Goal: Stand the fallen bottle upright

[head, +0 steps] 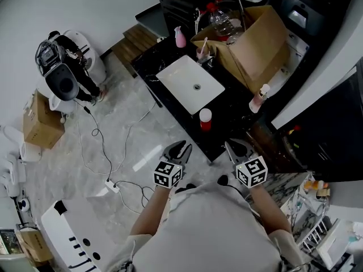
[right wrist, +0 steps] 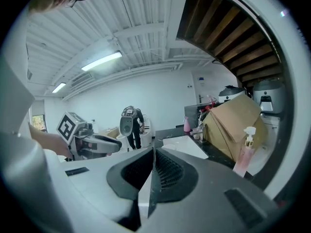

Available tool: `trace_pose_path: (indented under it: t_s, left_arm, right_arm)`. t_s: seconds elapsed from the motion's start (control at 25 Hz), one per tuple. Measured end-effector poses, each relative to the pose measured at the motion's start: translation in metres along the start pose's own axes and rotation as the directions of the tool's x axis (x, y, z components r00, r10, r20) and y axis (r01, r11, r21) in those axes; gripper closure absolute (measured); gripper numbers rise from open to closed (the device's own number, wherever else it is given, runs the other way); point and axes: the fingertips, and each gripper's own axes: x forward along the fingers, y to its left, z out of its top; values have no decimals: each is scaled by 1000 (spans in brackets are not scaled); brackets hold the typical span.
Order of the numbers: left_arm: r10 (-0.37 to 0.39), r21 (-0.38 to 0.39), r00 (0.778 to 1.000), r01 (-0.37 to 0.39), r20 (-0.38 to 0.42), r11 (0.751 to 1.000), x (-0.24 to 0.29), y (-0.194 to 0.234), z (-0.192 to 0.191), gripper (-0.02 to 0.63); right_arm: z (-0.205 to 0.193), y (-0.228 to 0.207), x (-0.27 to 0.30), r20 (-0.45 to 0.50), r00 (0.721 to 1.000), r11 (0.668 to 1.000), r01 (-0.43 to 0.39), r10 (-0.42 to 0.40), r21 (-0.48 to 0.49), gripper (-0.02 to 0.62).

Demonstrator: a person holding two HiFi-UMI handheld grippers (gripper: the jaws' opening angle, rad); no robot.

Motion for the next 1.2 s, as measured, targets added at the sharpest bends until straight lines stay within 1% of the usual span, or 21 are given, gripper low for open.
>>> trace_pose_path:
  t_s: [0.16,0.28,0.32,0.44,0.76,0.96,1.2]
  left_arm:
    - [18,32,1000,-18,-3,999,-13,14,-1,531]
    - [15,14,1000,-15,16,1000,-25,19,1,587]
    - [12,9,1000,-12,25,1000,-29,19,2,595]
    - [16,0,999,-16,48,1000,-35,22,6,598]
    - [10,-23,998,-8,62,1000,-36,20,5,599]
    - [-5,-17,998,6,56,1000,-34,16,5,599]
    - [-5,7,999,4,48,1000,-27,12,7,599]
  right_arm:
    - [0,8,4,2,1000,1000,20,-20,-7,557]
    - [1,14,5,5,1000,1000,26,-26,-15,557]
    - [2,18,4,9,1000,999,22,-22,-24,557]
    - [7,25,4,23,1000,999,6,-5,-47,558]
    - [7,20,3,26,999,999,22,-22,-28,558]
    - [7,19,3,26,999,999,19,-19,-29,558]
    - [9,15,0,33,999,999,12,-11,-36,558]
